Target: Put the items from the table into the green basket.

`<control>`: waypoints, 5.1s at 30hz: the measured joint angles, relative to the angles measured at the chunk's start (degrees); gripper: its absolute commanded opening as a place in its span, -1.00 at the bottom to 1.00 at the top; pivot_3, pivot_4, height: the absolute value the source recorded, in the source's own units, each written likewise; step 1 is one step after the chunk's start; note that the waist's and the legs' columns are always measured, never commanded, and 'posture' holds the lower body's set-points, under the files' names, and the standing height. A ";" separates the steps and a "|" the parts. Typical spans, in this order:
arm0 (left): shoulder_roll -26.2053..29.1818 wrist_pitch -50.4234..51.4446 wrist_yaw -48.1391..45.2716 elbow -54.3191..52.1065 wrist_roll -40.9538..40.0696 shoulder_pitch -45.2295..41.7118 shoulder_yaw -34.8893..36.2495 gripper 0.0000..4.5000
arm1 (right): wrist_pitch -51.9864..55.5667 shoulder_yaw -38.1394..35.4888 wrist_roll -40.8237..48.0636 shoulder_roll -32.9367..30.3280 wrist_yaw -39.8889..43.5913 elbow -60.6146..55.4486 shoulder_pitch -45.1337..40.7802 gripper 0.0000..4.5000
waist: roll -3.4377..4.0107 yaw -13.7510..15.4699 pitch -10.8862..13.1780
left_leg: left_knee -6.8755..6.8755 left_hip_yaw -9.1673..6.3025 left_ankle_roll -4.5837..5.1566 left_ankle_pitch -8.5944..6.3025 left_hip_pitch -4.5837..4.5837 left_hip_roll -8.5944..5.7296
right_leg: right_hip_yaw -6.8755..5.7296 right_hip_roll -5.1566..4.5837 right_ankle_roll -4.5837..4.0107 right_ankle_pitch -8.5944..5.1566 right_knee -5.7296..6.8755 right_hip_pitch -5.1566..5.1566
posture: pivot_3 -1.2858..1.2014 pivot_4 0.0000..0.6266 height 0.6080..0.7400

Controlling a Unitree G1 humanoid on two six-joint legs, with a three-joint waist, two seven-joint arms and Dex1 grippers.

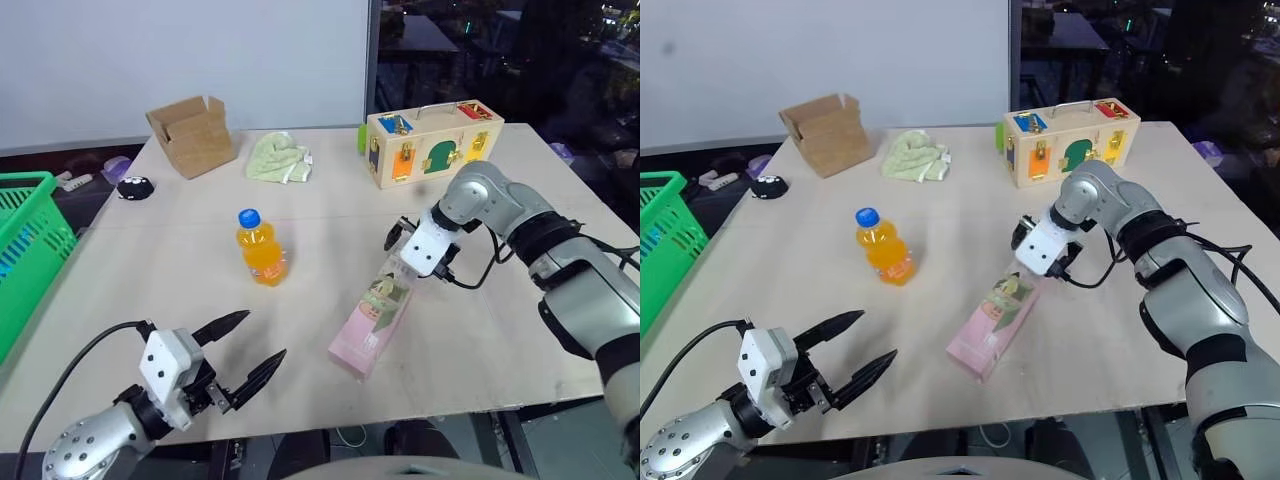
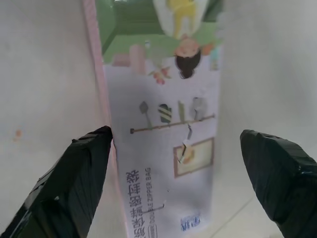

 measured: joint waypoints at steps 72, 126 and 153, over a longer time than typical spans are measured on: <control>-4.50 23.21 29.73 4.89 -45.24 -46.09 -6.05 1.00 | 96.97 -35.13 55.80 -1.85 -11.92 -58.81 25.37 -0.10 | 0.36 -1.29 0.03 | 0.15 -0.33 0.00 0.00 -0.27 0.02 | 0.04 0.44 0.24 0.12 0.31 -0.22 | 0.04 -1.00 1.00; 35.58 9.53 23.40 51.10 -16.23 -52.94 29.70 0.11 | 74.03 -20.20 43.75 19.42 -34.22 -57.82 18.77 0.95 | 0.10 4.31 -0.03 | -0.14 -1.39 -0.26 0.13 -0.65 0.01 | -0.93 0.48 0.01 -0.01 0.27 -0.45 | 0.24 -1.00 1.00; 49.16 -22.61 13.15 110.83 9.51 -50.91 21.15 0.98 | 70.62 -20.85 45.40 20.63 -30.22 -57.83 18.64 1.00 | -0.61 3.15 -0.46 | -0.11 -1.49 -0.50 0.27 -1.30 0.10 | -1.17 0.42 -0.05 -0.03 0.81 -1.24 | 0.20 -1.00 1.00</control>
